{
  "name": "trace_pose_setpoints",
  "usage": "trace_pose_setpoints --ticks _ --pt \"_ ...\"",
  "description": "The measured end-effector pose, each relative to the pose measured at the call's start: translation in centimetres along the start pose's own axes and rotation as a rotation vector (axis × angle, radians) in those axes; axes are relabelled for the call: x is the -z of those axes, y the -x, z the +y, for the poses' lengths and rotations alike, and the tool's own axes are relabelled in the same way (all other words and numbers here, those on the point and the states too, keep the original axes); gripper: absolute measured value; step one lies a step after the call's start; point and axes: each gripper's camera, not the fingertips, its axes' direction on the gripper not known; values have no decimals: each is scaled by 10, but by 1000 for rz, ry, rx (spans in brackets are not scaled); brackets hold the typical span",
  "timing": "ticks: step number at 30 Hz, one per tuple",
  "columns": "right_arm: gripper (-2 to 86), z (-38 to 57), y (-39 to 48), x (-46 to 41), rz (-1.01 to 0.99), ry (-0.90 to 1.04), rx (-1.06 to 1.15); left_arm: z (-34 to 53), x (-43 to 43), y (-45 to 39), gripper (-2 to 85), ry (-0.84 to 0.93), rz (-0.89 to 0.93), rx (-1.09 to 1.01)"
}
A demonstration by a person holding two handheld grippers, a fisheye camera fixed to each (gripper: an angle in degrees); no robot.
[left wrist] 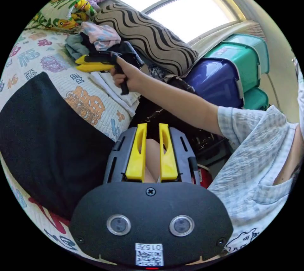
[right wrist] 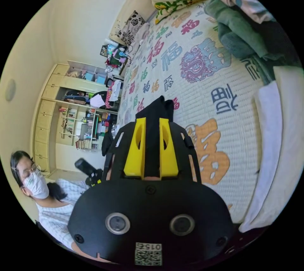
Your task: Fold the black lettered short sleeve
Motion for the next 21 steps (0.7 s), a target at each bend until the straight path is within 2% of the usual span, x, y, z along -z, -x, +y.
trace_pose_setpoints --ticks 3,9,11,14,18,21 --pt "67 47 34 26 3 -53 38 14 56 6 61 -125 -33 31" --pt "62 125 81 32 85 -102 103 42 181 19 60 -329 -219 94" --pt "60 143 89 7 255 -30 79 48 230 12 59 -428 -259 84" --pt "61 156 95 -45 384 130 95 45 274 -9 51 -503 -335 33" --pt "67 169 106 -111 340 221 177 35 282 -17 44 -524 -453 -21" --pt "75 178 122 -169 284 293 246 26 246 36 63 -423 -465 96"
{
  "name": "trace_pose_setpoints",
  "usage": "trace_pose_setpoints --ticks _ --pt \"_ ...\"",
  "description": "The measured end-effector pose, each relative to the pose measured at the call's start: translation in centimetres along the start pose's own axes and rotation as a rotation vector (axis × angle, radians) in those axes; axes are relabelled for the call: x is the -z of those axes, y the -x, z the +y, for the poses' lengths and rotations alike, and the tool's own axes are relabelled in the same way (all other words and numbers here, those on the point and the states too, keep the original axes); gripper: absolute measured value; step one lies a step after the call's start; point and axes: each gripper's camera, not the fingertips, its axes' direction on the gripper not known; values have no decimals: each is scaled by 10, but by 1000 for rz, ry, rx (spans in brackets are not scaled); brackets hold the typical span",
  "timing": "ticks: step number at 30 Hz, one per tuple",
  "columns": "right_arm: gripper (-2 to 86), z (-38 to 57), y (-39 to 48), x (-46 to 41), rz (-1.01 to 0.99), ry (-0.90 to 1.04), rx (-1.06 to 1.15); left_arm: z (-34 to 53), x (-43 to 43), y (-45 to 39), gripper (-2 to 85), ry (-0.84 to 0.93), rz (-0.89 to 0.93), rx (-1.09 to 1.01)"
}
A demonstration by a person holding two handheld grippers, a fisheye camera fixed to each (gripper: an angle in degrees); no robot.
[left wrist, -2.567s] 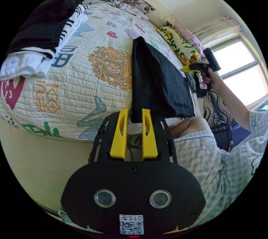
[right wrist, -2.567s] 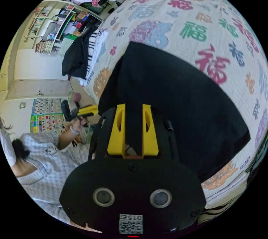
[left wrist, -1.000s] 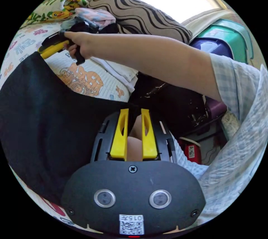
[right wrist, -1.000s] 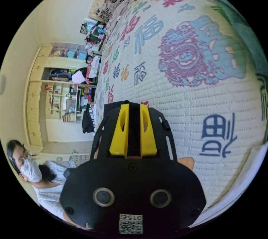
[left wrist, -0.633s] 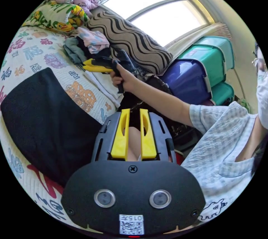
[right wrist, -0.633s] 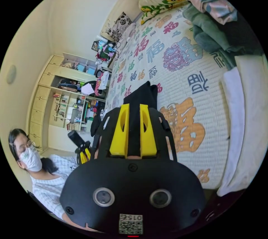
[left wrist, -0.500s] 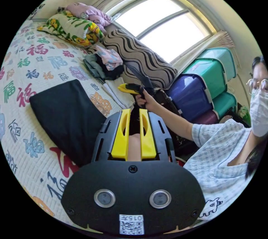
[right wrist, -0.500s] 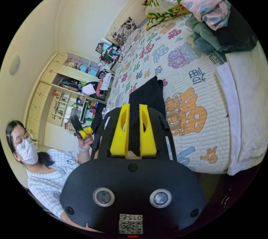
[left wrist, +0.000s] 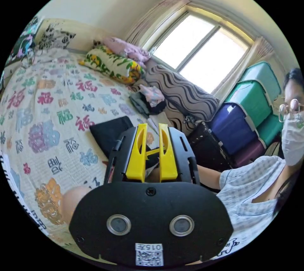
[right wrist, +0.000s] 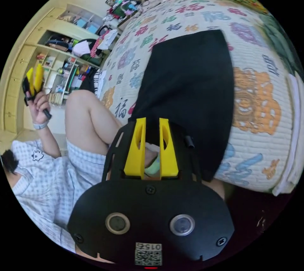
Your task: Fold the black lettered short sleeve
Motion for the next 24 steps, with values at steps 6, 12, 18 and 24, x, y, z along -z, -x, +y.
trace_pose_setpoints --ticks 6,12,18,24 --pt "99 21 74 -100 76 109 110 61 -126 128 66 203 88 436" --pt "57 22 110 -170 450 121 132 46 -183 180 82 255 -38 503" --pt "-4 43 119 -187 536 202 213 21 -239 218 67 384 -112 483" --pt "13 51 105 -163 278 77 36 9 -250 244 51 388 -70 511"
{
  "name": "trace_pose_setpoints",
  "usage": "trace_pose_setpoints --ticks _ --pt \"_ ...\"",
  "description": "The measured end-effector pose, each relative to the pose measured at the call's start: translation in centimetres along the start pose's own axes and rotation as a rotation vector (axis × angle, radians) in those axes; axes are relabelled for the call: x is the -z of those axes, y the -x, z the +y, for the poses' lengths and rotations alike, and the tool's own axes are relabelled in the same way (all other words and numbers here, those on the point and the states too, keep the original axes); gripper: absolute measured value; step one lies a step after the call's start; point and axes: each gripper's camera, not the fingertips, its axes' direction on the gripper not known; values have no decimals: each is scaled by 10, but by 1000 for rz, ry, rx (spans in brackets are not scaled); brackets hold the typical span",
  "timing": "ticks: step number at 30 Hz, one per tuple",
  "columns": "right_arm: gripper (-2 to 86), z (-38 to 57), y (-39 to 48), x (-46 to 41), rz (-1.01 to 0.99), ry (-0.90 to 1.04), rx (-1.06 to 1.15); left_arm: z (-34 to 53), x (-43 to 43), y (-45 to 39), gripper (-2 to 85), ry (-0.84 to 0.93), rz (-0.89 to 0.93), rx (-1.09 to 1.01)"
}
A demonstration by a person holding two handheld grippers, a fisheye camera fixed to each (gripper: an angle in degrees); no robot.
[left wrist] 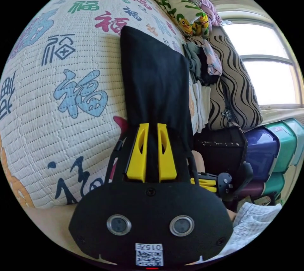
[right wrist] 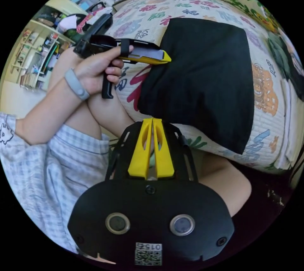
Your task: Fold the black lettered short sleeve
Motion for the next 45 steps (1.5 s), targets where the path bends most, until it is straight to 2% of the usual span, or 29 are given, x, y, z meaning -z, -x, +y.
trace_pose_setpoints --ticks 4,6,8,12,15,18,21,25,29,33,34,37,41,45 --pt "87 -20 29 -18 64 -20 13 -12 8 6 40 -9 46 23" --pt "79 -36 43 -32 171 -26 47 -16 12 8 40 -15 67 38" --pt "54 -50 50 -62 307 53 54 -22 18 3 43 -18 64 40" --pt "41 -47 55 -52 306 79 141 -33 29 -9 58 -21 70 21" --pt "23 -45 35 -14 180 86 178 -42 54 -16 77 -73 126 33" --pt "47 -59 -18 44 191 -24 105 -62 89 -28 84 -160 155 29" --pt "68 -94 -95 97 79 -152 23 -97 115 -44 102 -203 119 -4" --pt "116 -154 -205 123 -285 -253 -95 -154 124 -52 129 -144 18 -8" --pt "150 -192 -283 115 -574 -334 -197 -188 115 -61 133 -72 61 -15" --pt "164 -217 -311 85 -588 -200 -226 -209 108 -76 123 -3 80 -51" --pt "157 -226 -311 70 -644 -128 -197 -213 110 -80 118 9 110 -63" --pt "117 -236 -315 61 -686 -92 -161 -213 117 -86 107 0 232 -72" --pt "87 -247 -306 42 -889 -26 -155 -216 116 -112 75 4 389 -97" --pt "69 -250 -267 49 -779 -22 -119 -211 136 -155 47 19 379 -139"
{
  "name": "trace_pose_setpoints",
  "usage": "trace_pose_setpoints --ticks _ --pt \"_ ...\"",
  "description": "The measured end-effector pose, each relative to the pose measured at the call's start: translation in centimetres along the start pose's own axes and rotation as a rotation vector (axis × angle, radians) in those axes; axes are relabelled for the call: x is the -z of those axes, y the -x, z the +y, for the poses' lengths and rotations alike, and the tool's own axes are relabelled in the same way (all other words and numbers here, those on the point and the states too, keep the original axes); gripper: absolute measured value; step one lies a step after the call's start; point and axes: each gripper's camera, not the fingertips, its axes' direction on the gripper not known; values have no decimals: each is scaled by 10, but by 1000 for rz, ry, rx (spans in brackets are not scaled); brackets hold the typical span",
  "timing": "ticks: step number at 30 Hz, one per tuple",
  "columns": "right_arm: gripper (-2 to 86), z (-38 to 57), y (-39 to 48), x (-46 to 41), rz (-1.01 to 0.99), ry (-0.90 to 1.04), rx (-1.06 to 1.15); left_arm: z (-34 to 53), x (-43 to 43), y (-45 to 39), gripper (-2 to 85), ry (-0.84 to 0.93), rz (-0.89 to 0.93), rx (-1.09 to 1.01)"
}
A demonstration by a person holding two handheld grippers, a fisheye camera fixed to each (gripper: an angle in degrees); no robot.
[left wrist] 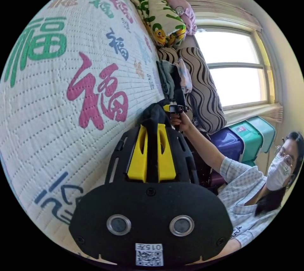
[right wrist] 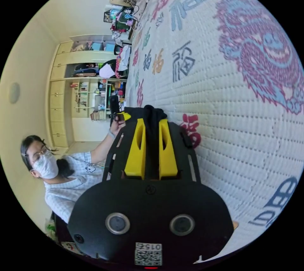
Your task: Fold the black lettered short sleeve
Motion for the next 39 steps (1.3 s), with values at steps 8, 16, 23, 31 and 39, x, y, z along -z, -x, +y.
trace_pose_setpoints --ticks 8,16,23,31,39 --pt "60 93 218 -21 49 -150 485 72 97 -204 30 -247 -67 -362" --pt "59 174 422 -153 76 -129 890 213 235 -372 24 -583 -210 -650" --pt "58 193 529 -309 -76 -36 1090 335 341 -474 22 -774 -457 -673" --pt "57 120 584 -462 -280 74 970 360 425 -528 17 -847 -747 -513" --pt "81 -48 531 -625 -10 221 440 230 483 -360 11 -739 -998 217"
